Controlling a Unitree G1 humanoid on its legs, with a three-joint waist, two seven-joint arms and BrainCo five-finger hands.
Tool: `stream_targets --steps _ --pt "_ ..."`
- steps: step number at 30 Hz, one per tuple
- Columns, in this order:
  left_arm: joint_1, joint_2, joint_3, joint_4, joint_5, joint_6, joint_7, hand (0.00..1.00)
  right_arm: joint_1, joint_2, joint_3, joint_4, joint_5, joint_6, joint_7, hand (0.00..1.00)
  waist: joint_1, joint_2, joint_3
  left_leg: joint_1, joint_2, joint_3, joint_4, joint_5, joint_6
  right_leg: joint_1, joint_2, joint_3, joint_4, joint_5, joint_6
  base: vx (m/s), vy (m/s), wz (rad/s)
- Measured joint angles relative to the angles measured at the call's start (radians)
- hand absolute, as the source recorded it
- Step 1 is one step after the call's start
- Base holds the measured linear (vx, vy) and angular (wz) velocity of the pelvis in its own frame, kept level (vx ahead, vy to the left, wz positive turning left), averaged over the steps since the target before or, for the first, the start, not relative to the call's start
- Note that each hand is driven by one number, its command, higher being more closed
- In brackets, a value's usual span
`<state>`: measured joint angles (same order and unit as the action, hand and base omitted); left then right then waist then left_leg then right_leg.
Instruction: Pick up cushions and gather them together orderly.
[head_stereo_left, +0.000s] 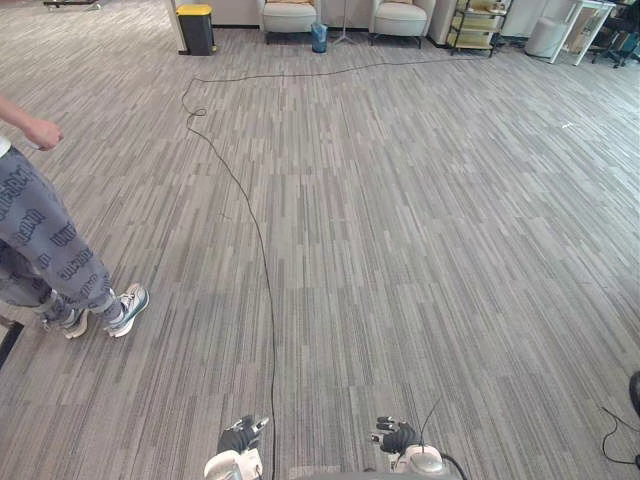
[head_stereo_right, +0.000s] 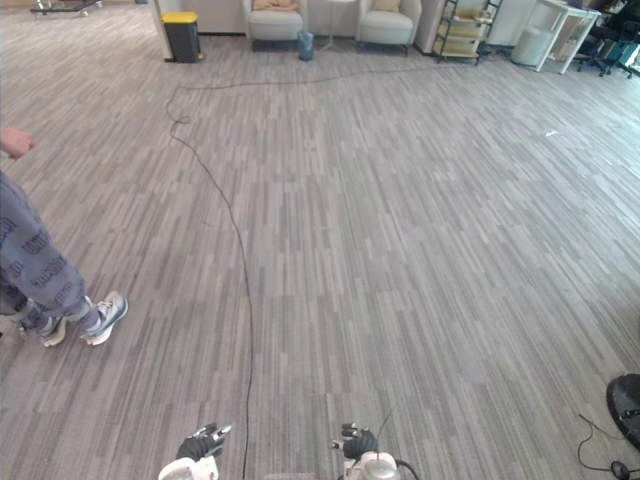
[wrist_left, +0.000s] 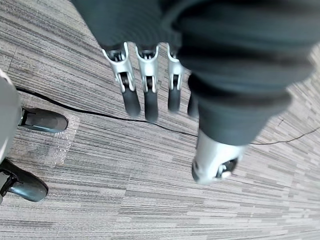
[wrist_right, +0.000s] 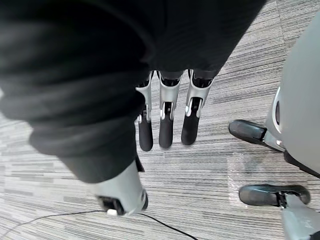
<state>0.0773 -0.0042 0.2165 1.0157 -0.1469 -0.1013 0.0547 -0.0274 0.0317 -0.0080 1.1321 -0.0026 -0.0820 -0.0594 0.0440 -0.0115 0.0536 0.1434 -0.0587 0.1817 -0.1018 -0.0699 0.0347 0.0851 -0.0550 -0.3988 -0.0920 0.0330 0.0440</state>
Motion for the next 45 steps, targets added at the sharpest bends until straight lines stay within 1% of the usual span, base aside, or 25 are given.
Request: stream_targets --steps 5,8,21,23,26,34,35,36,37,38,39,40,41,42,43,44,45 --pt "-0.008 0.004 0.0 0.018 0.009 0.0 0.0 0.0 -0.021 -0.002 -0.028 0.035 -0.023 0.002 -0.001 0.0 -0.004 0.001 0.003 0.004 0.0 0.003 0.0 0.0 0.0 0.001 0.0 0.005 -0.001 0.0 0.0 0.0 0.007 0.0" --pt "-0.013 0.006 0.0 0.018 0.01 0.0 0.0 0.0 -0.034 -0.003 -0.029 0.038 -0.039 0.002 -0.001 0.0 -0.006 0.002 0.028 0.017 0.001 0.006 0.0 0.0 0.0 0.014 0.0 0.009 -0.003 0.0 0.0 -0.01 0.008 -0.01" --pt "-0.021 0.02 -0.022 0.041 0.03 0.0 -0.001 0.0 -0.048 -0.003 -0.07 0.063 -0.041 0.004 -0.001 0.0 -0.01 0.004 0.03 0.014 0.001 0.01 -0.001 -0.001 -0.001 0.013 0.001 0.014 -0.004 -0.001 0.001 -0.01 0.008 -0.01" --pt "-0.023 0.024 -0.041 0.046 0.034 0.0 -0.001 0.0 -0.046 -0.003 -0.078 0.063 -0.041 0.004 -0.001 0.0 -0.01 0.005 0.03 0.014 0.001 0.007 -0.001 0.0 -0.001 0.013 0.001 0.011 -0.004 -0.001 0.002 0.0 0.0 0.04" --pt "-0.027 0.024 -0.041 0.057 0.049 -0.001 -0.001 0.0 -0.041 -0.002 -0.104 0.064 -0.041 0.004 -0.001 0.0 -0.011 0.006 0.031 0.014 0.001 0.001 -0.001 0.0 0.0 0.015 0.001 0.003 -0.004 -0.003 0.003 0.0 0.0 0.06" --pt "-0.028 0.025 -0.04 0.058 0.051 -0.001 -0.001 0.0 -0.04 -0.003 -0.109 0.064 -0.041 0.004 -0.001 0.0 -0.013 0.007 0.041 0.015 0.0 -0.019 0.0 0.0 0.0 0.03 0.0 -0.013 0.003 -0.01 0.007 -0.01 0.011 0.08" --pt "-0.029 0.029 -0.039 0.057 0.053 -0.001 -0.001 0.0 -0.041 -0.002 -0.108 0.064 -0.04 0.004 -0.001 0.0 -0.014 0.0 0.046 0.008 -0.002 -0.027 0.017 -0.006 -0.005 0.035 -0.005 -0.019 0.003 -0.017 0.007 -0.01 0.035 0.31" --pt "-0.032 0.035 -0.038 0.056 0.056 -0.001 -0.001 0.0 -0.041 -0.001 -0.108 0.064 -0.04 0.002 -0.001 0.0 -0.018 -0.008 0.051 -0.014 -0.003 -0.034 0.059 -0.024 -0.012 0.039 -0.011 -0.029 0.003 -0.024 0.007 -0.01 0.028 0.36" --pt "-0.033 0.041 -0.035 0.054 0.057 -0.002 -0.001 0.0 -0.041 -0.003 -0.108 0.065 -0.039 0.002 -0.001 0.0 -0.019 -0.015 0.053 -0.06 0.002 -0.034 0.151 -0.07 -0.019 0.04 -0.016 -0.037 0.004 -0.036 0.0 -0.01 0.008 0.28" --pt "-0.031 0.044 -0.02 0.054 0.057 -0.002 0.0 0.0 -0.041 -0.007 -0.108 0.065 -0.039 0.002 -0.001 0.0 -0.014 -0.014 0.059 -0.12 0.015 -0.018 0.286 -0.126 -0.041 0.041 -0.016 -0.037 0.004 -0.051 0.006 -0.03 -0.003 0.11" --pt "-0.031 0.045 -0.003 0.053 0.058 -0.002 0.0 0.0 -0.043 -0.015 -0.107 0.062 -0.038 0.001 -0.001 0.0 -0.007 -0.01 0.077 -0.199 0.042 0.032 0.466 -0.163 -0.072 0.043 -0.019 -0.024 0.012 -0.064 0.003 -0.05 0.005 0.0" --pt "-0.035 0.044 0.012 0.046 0.047 -0.003 0.0 0.0 -0.045 -0.025 -0.105 0.06 -0.038 -0.001 -0.002 0.0 -0.005 -0.013 0.094 -0.265 0.076 0.083 0.611 -0.189 -0.072 0.045 -0.022 -0.017 0.024 -0.079 -0.002 -0.09 0.046 -0.07" --pt "-0.04 0.035 0.024 0.034 0.046 -0.003 0.0 0.0 -0.045 -0.041 -0.104 0.061 -0.038 0.0 -0.002 0.0 0.007 0.008 0.106 -0.327 0.139 0.145 0.752 -0.23 -0.042 0.053 -0.02 -0.015 0.035 -0.083 0.001 -0.07 0.066 -0.17" --pt "-0.042 0.026 0.031 0.03 0.045 -0.01 0.001 0.0 -0.042 -0.057 -0.104 0.061 -0.037 0.001 -0.005 0.0 0.017 0.029 0.114 -0.366 0.209 0.199 0.822 -0.268 -0.03 0.069 -0.02 -0.007 0.041 -0.09 0.009 -0.02 0.091 -0.23" --pt "-0.04 0.024 0.031 0.03 0.044 -0.016 0.001 0.0 -0.039 -0.072 -0.104 0.06 -0.036 0.002 -0.009 0.0 0.017 0.04 0.114 -0.383 0.245 0.217 0.824 -0.278 -0.039 0.076 -0.023 -0.003 0.039 -0.095 0.017 0.06 0.117 -0.25" --pt "-0.036 0.022 0.032 0.027 0.044 -0.018 0.001 0.0 -0.031 -0.085 -0.105 0.056 -0.036 0.002 -0.011 0.0 0.014 0.049 0.113 -0.4 0.279 0.224 0.789 -0.276 -0.043 0.089 -0.033 -0.001 0.036 -0.102 0.027 0.12 0.197 -0.26" --pt "-0.032 0.02 0.033 0.014 0.044 -0.018 0.0 0.0 -0.017 -0.097 -0.107 0.043 -0.037 0.003 -0.019 0.0 0.015 0.054 0.112 -0.411 0.298 0.219 0.688 -0.261 -0.068 0.097 -0.047 0.013 0.032 -0.114 0.046 0.14 0.223 -0.3"
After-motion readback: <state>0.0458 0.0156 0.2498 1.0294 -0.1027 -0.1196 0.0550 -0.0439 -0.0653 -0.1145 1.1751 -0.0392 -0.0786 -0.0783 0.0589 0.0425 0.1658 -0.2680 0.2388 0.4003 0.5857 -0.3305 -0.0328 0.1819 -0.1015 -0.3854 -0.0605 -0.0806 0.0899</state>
